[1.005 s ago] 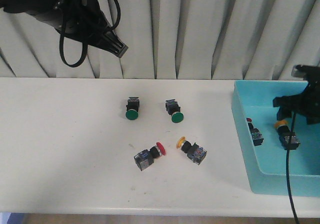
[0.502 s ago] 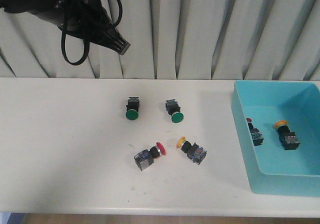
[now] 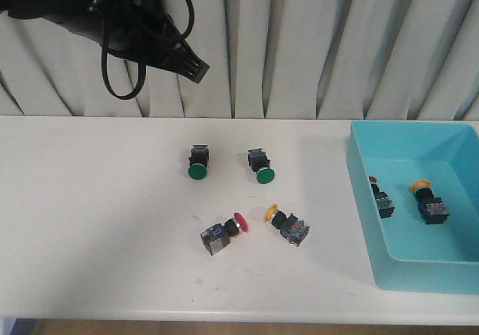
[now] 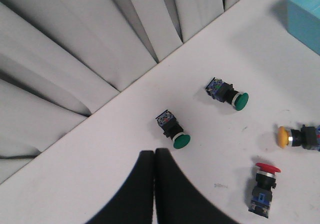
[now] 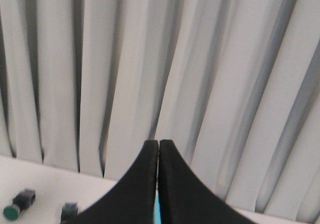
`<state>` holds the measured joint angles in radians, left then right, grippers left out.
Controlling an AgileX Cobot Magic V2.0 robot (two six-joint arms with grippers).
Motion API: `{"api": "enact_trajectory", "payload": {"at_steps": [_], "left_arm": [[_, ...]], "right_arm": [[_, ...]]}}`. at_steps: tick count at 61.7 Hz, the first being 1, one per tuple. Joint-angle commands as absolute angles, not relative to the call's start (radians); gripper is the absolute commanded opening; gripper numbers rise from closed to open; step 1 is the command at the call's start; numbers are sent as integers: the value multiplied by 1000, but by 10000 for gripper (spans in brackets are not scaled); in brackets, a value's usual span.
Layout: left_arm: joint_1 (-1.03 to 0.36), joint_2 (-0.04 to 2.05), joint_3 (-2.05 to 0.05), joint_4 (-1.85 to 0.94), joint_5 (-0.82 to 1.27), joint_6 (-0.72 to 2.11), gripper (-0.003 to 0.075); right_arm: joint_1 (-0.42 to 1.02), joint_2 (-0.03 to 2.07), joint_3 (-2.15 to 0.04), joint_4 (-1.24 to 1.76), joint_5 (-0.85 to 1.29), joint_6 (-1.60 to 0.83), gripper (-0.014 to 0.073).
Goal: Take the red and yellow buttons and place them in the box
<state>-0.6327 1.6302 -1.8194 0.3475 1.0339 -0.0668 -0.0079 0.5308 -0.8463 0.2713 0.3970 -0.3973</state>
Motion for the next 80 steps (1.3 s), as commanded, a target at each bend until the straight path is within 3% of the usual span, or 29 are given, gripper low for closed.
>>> {"api": "enact_trajectory", "payload": {"at_steps": [1,46,62,72,80], "left_arm": [[-636,1590,-1842,363,982,-78,-6],[-628,1592,-1842,458,1051,-75,-6],[-522,1394,-1822,331,1054,-75,-6],[-461,1183,-1579,311,941,-79,-6],[-395,978,-1230,310,644,-132,-6]], "right_arm": [[-7,543,-870,278,281,-392,-7],[-7,543,-870,279,282,-392,-7],[-7,543,-870,281,284,-392,-7],[-7,543,-870,281,285,-392,-7],[-7,543,-870,281,285,-393,-7]]}}
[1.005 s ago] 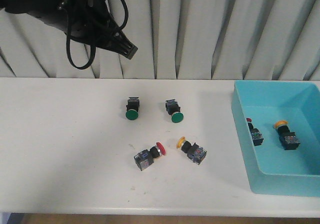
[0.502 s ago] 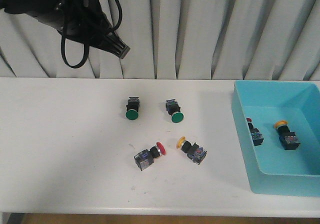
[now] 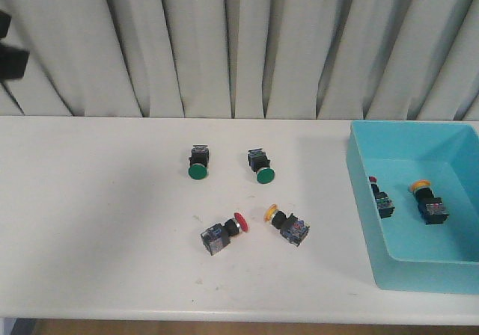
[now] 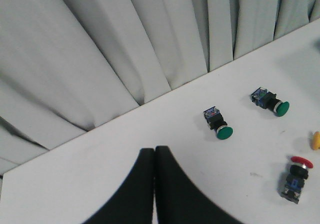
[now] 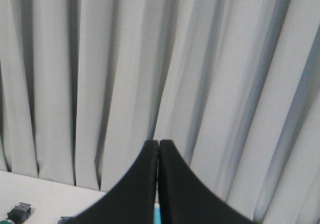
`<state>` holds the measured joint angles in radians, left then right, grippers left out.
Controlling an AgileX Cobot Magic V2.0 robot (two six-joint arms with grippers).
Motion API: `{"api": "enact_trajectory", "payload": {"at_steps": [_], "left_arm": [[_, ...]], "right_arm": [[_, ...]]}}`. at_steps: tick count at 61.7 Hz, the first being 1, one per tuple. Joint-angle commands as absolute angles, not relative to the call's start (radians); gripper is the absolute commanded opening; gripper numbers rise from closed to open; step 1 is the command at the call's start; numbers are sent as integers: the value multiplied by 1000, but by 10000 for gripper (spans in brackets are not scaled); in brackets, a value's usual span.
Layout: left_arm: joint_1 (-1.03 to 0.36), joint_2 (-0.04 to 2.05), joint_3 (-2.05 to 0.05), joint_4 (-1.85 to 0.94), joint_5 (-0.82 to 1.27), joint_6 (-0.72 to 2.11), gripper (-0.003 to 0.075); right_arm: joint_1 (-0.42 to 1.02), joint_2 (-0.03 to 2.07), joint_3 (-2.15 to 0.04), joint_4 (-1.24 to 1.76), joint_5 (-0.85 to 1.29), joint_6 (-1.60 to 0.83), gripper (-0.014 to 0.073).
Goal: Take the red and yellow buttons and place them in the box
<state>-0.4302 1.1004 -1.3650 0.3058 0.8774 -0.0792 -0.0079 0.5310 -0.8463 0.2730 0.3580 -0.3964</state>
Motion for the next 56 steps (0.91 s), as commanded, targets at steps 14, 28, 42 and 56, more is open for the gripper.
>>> {"api": "enact_trajectory", "payload": {"at_steps": [14,28,42,56], "left_arm": [[-212,669,-646,303,231,-313,-6],[-108,475,-300,277,48,-307,-6],[-40,311,-44,223,-72,-305,-6],[27,105,77,241,-33,-305,-6]], "right_arm": [[-7,543,-870,281,286,-393,-7],[-7,543,-870,281,287,-393,-7],[-7,543,-870,281,288,-393,-7],[-7,543,-870,281,288,-393,-7]]}}
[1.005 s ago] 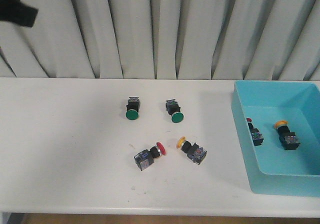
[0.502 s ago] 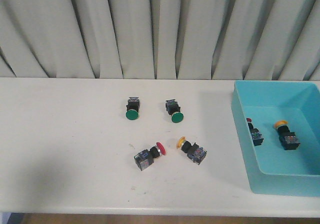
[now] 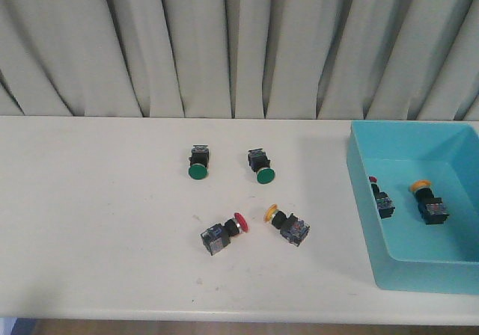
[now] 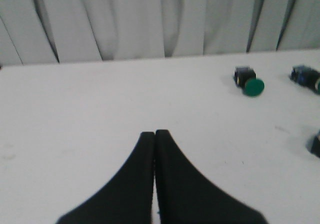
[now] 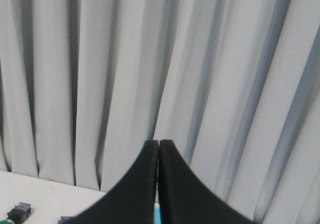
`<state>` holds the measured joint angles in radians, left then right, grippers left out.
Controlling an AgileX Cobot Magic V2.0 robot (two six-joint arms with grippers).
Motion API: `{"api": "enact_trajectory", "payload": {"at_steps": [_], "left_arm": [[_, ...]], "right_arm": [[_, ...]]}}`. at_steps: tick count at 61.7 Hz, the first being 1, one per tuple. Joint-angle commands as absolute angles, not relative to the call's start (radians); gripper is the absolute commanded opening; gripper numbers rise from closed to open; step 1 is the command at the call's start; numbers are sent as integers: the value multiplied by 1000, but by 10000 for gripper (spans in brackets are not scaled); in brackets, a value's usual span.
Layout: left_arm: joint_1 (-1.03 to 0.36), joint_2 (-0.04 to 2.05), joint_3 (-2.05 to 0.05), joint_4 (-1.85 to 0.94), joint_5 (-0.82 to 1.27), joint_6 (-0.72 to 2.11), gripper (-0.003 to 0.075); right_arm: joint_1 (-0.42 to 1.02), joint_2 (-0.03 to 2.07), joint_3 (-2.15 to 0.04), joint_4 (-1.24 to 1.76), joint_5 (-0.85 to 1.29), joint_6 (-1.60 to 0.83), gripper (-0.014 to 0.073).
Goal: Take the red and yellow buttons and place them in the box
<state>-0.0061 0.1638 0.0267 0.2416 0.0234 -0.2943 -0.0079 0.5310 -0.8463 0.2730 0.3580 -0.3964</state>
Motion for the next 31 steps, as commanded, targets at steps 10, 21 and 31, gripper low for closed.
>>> {"api": "enact_trajectory", "payload": {"at_steps": [10,21,31], "left_arm": [[73,-7,76,264,11,-305,-6],[68,-26,77,255,11,-306,-6],[51,-26,77,255,28,-306,-6]], "right_arm": [[-7,543,-870,281,288,-392,-7],[-7,543,-870,281,290,-392,-7],[-7,543,-870,281,289,-392,-7]]}}
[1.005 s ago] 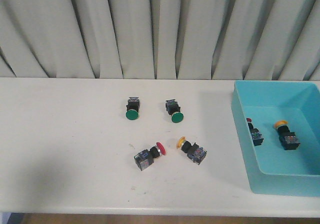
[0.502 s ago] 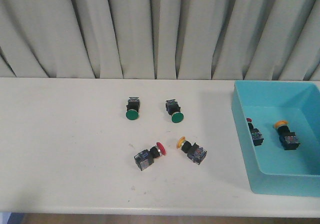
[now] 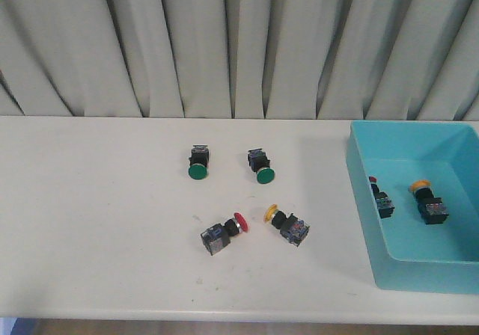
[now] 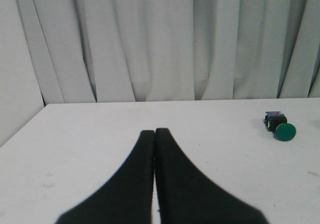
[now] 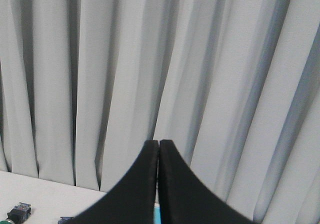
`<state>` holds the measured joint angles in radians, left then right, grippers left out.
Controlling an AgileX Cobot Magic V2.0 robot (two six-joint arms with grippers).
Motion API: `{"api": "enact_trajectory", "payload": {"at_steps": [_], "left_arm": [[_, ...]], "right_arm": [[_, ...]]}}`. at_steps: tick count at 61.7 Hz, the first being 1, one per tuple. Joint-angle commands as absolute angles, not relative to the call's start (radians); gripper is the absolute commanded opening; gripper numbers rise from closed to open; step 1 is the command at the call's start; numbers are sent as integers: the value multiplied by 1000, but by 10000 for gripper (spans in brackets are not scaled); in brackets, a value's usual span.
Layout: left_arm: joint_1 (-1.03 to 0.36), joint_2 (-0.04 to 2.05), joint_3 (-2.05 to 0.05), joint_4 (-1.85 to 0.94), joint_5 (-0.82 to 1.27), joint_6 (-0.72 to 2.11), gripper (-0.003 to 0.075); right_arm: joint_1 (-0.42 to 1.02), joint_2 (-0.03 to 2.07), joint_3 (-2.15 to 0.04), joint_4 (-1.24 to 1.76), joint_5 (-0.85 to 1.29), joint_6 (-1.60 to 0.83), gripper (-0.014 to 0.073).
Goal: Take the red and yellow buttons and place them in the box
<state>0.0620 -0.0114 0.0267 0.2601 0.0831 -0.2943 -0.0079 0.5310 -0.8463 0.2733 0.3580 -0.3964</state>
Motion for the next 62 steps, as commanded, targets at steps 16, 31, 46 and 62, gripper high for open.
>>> {"api": "enact_trajectory", "payload": {"at_steps": [16,31,46,62], "left_arm": [[50,-25,75,256,27,-306,-6],[50,-25,75,256,27,-306,-6],[50,-25,75,256,27,-306,-6],[50,-25,75,256,27,-306,-6]], "right_arm": [[-7,543,-870,281,289,-392,-7],[-7,543,-870,281,289,-392,-7],[-7,543,-870,281,289,-392,-7],[-7,550,-870,262,285,-394,-7]]}}
